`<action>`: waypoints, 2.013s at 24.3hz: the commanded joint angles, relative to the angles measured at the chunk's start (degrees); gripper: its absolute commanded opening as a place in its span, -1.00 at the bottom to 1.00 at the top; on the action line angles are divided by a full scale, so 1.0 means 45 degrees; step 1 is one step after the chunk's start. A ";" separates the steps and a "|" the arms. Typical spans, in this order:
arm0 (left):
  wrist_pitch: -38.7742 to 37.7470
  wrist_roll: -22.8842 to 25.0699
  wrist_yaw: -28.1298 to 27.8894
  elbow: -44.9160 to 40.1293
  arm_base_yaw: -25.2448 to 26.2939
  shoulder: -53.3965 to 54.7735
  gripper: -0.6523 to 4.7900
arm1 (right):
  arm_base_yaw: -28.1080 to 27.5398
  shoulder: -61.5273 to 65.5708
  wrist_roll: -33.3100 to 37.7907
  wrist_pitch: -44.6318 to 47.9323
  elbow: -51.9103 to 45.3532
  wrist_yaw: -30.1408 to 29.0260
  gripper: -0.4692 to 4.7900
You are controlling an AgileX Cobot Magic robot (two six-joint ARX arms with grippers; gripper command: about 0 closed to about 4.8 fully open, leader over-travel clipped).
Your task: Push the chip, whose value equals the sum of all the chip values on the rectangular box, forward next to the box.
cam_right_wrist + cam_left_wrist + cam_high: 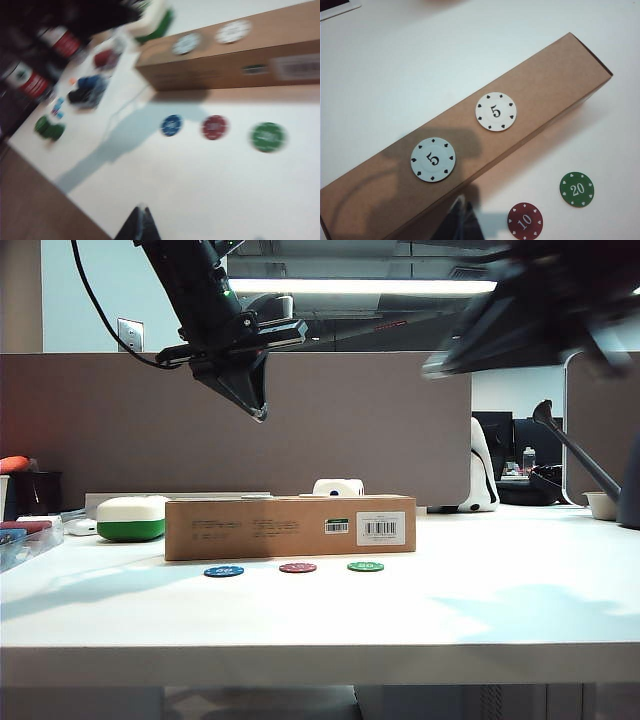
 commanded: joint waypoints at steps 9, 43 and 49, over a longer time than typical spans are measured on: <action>0.0199 0.0005 0.0029 0.0034 -0.0029 -0.0058 -0.78 | 0.1729 0.6547 -0.0291 0.1443 0.2599 0.1224 -0.84; 0.0194 0.0005 0.0024 0.0034 -0.0029 -0.0058 -0.78 | 0.2040 1.1594 -0.1190 0.0670 0.6232 0.3075 -0.84; 0.0199 0.0005 0.0024 0.0034 -0.0024 -0.0058 -0.78 | 0.2040 1.1856 -0.1297 0.0185 0.6708 0.3444 -0.84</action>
